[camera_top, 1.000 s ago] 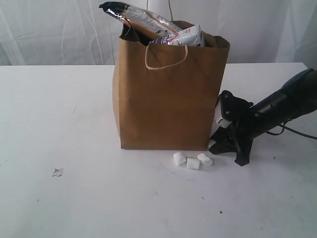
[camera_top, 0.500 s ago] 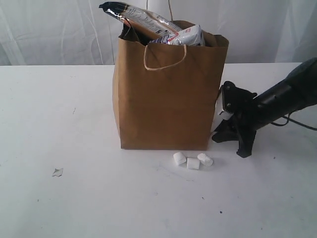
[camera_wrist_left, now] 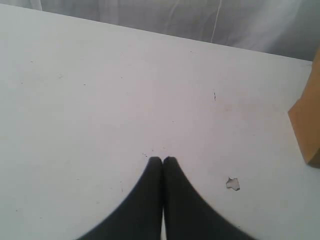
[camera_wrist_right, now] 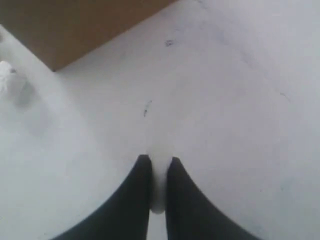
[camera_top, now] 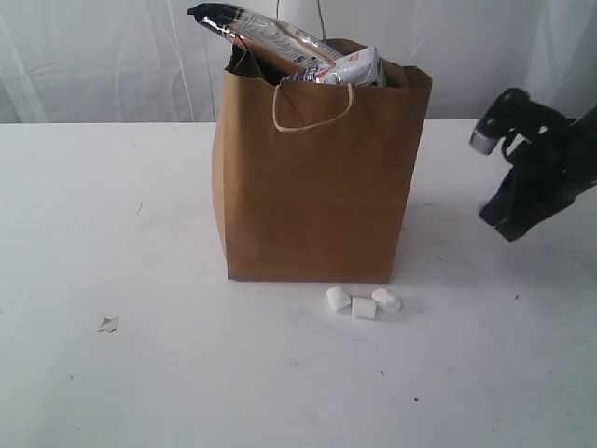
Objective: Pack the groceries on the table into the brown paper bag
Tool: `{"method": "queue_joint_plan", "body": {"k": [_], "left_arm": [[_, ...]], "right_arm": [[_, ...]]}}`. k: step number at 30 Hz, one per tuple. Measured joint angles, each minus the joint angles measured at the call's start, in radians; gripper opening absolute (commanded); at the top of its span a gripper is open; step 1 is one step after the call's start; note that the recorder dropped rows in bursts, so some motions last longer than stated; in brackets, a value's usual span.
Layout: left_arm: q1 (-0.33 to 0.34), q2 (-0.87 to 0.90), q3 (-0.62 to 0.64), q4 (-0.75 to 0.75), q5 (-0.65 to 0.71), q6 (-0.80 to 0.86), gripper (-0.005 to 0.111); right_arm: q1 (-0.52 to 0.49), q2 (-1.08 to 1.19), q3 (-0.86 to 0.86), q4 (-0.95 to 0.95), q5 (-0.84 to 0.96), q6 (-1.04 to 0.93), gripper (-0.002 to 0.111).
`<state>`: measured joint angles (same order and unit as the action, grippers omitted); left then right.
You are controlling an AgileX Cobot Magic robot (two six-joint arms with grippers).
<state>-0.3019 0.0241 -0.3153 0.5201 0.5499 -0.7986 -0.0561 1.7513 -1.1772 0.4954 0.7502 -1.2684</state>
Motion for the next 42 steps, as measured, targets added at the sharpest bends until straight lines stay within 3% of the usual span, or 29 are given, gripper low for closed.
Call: {"method": "queue_joint_plan", "body": {"k": [3, 6, 8, 13, 19, 26, 32, 42], "left_arm": [[0.000, 0.000, 0.000, 0.000, 0.000, 0.000, 0.000], [0.000, 0.000, 0.000, 0.000, 0.000, 0.000, 0.000], [0.000, 0.000, 0.000, 0.000, 0.000, 0.000, 0.000], [0.000, 0.000, 0.000, 0.000, 0.000, 0.000, 0.000], [0.000, 0.000, 0.000, 0.000, 0.000, 0.000, 0.000], [0.000, 0.000, 0.000, 0.000, 0.000, 0.000, 0.000], [0.000, 0.000, 0.000, 0.000, 0.000, 0.000, 0.000], [0.000, 0.000, 0.000, 0.000, 0.000, 0.000, 0.000]], "right_arm": [[-0.053, -0.049, 0.000, 0.060, 0.018, 0.080, 0.000], [-0.111, -0.120, -0.021, 0.160, 0.053, 0.225, 0.000], [-0.125, -0.165, -0.052, 0.197, 0.082, 0.376, 0.000], [-0.129, -0.226, -0.126, 0.327, 0.203, 0.474, 0.000], [-0.129, -0.243, -0.251, 0.542, 0.254, 0.482, 0.000], [-0.129, -0.200, -0.399, 0.801, 0.420, 0.335, 0.000], [-0.091, -0.137, -0.435, 0.832, 0.460, 0.249, 0.000], [0.093, -0.016, -0.435, 0.832, 0.388, 0.108, 0.000]]}}
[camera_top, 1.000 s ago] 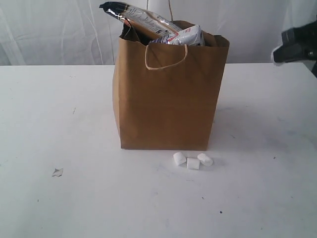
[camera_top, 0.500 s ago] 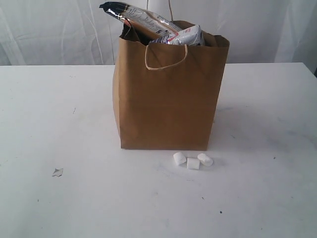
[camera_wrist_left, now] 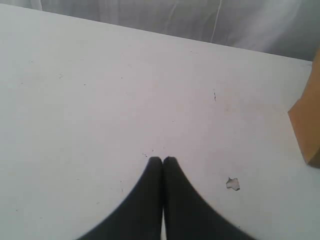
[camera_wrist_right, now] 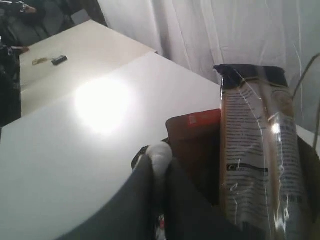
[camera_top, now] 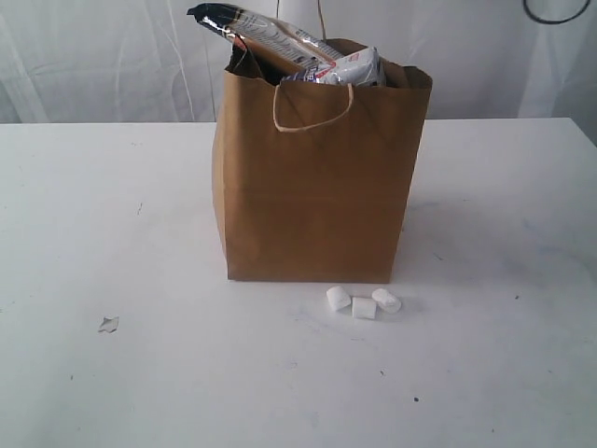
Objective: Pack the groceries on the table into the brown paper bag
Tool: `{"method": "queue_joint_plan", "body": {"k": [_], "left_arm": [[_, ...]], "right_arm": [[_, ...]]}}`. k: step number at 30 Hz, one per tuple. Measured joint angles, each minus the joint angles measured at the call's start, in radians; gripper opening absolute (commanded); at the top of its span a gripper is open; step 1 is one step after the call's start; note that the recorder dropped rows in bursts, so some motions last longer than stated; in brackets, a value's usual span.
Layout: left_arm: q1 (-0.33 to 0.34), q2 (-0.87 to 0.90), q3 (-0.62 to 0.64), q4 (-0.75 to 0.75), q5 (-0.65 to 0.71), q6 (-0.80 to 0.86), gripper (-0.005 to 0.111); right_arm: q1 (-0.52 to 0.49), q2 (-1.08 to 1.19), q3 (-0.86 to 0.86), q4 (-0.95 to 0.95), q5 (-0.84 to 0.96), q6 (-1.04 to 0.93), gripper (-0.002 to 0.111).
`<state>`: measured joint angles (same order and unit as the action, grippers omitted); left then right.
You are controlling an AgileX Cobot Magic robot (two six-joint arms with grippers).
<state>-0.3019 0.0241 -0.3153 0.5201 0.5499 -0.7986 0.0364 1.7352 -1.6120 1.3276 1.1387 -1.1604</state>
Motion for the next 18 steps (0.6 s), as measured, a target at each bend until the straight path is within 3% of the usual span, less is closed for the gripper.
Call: {"method": "queue_joint_plan", "body": {"k": [6, 18], "left_arm": [[0.000, 0.000, 0.000, 0.000, 0.000, 0.000, 0.000], [0.000, 0.000, 0.000, 0.000, 0.000, 0.000, 0.000]], "right_arm": [[0.100, 0.044, 0.000, 0.000, -0.145, -0.127, 0.005], [0.133, 0.095, 0.000, -0.002, -0.177, -0.247, 0.052]]}}
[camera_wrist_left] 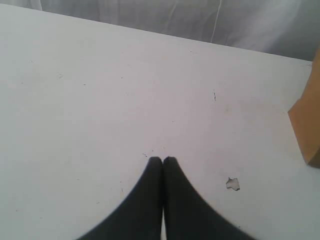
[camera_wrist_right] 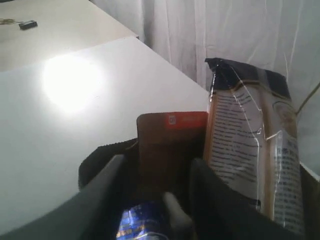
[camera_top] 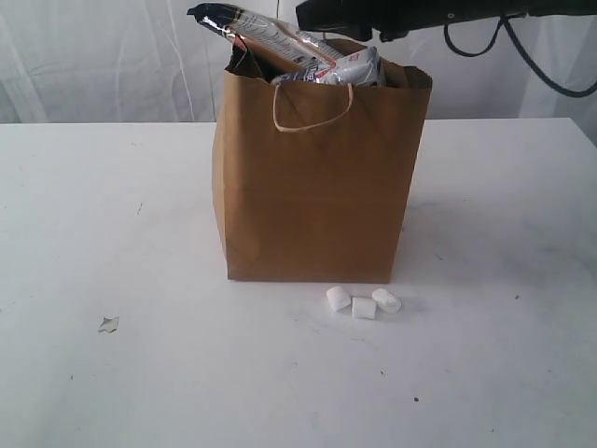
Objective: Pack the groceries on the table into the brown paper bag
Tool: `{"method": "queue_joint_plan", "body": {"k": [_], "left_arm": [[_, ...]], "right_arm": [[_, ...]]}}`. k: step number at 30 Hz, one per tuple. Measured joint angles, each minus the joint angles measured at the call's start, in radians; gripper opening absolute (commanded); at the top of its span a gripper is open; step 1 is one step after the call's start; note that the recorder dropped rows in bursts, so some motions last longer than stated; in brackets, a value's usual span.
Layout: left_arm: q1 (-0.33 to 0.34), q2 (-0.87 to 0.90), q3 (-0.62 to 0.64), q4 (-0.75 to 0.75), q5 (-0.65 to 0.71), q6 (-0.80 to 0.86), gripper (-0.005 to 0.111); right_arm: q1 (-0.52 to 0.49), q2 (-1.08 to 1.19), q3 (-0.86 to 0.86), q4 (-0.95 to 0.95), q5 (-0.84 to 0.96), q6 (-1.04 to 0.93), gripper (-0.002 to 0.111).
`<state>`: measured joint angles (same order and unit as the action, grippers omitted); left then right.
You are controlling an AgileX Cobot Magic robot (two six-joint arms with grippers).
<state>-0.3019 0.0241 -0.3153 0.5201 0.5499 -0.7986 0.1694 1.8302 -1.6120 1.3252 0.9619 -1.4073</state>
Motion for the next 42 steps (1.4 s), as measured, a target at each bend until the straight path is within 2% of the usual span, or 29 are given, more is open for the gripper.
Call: {"method": "queue_joint_plan", "body": {"k": [3, 13, 19, 23, 29, 33, 37, 42], "left_arm": [[0.000, 0.000, 0.000, 0.000, 0.000, 0.000, 0.000], [0.000, 0.000, 0.000, 0.000, 0.000, 0.000, 0.000], [0.000, 0.000, 0.000, 0.000, 0.000, 0.000, 0.000], [0.000, 0.000, 0.000, 0.000, 0.000, 0.000, 0.000], [0.000, 0.000, 0.000, 0.000, 0.000, 0.000, 0.000], [0.000, 0.000, 0.000, 0.000, 0.000, 0.000, 0.000], [0.000, 0.000, 0.000, 0.000, 0.000, 0.000, 0.000], [0.000, 0.000, 0.000, 0.000, 0.000, 0.000, 0.000]], "right_arm": [[0.000, 0.000, 0.000, 0.000, 0.031, -0.070, 0.058], [0.000, -0.004, 0.000, -0.001, 0.035, -0.086, 0.058], [-0.026, -0.079, 0.000, -0.029, -0.029, -0.046, 0.057], [-0.071, -0.144, -0.006, -0.196, -0.066, 0.076, 0.045], [-0.135, -0.214, -0.006, -0.811, -0.062, 0.560, 0.011], [-0.152, -0.249, -0.006, -1.151, 0.030, 0.841, 0.000], [-0.157, -0.266, -0.006, -1.220, 0.185, 0.938, 0.000], [-0.157, -0.252, 0.041, -0.957, 0.249, 0.955, 0.000]]}}
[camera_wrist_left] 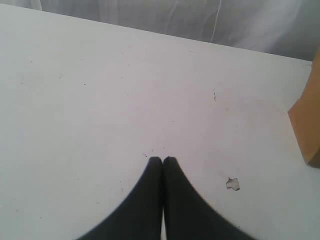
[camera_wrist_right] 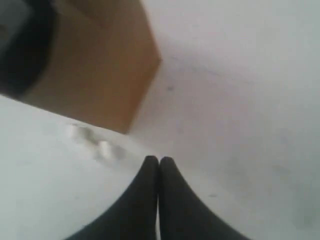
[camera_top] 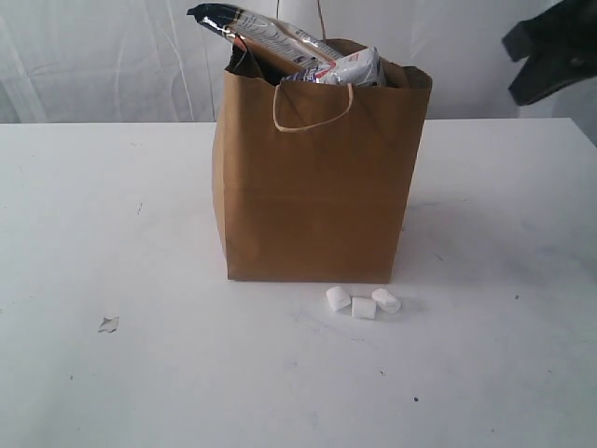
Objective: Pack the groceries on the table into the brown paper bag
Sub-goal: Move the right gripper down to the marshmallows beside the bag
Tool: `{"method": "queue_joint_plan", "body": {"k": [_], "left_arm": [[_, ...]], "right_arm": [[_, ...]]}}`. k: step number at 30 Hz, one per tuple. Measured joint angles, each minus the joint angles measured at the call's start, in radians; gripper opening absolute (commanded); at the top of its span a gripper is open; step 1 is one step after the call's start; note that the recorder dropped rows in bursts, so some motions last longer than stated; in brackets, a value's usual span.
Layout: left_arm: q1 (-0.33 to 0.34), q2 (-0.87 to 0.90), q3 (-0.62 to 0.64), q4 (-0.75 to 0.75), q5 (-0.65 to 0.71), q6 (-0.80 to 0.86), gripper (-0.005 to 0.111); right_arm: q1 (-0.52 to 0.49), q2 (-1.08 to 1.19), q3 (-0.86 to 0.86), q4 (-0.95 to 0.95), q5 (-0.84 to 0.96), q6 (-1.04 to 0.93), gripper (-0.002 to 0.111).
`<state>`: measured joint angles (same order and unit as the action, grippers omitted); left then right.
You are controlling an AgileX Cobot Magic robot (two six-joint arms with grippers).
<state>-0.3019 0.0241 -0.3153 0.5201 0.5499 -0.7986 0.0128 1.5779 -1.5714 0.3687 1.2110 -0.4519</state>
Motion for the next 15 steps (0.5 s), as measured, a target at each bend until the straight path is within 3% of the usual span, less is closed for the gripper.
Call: {"method": "queue_joint_plan", "body": {"k": [3, 9, 15], "left_arm": [[0.000, 0.000, 0.000, 0.000, 0.000, 0.000, 0.000], [0.000, 0.000, 0.000, 0.000, 0.000, 0.000, 0.000], [0.000, 0.000, 0.000, 0.000, 0.000, 0.000, 0.000]], "right_arm": [[0.031, 0.030, 0.065, 0.064, 0.006, 0.002, 0.000], [0.156, 0.097, 0.223, -0.006, -0.011, 0.029, 0.000], [0.279, 0.102, 0.359, -0.072, -0.243, 0.020, 0.000]]}}
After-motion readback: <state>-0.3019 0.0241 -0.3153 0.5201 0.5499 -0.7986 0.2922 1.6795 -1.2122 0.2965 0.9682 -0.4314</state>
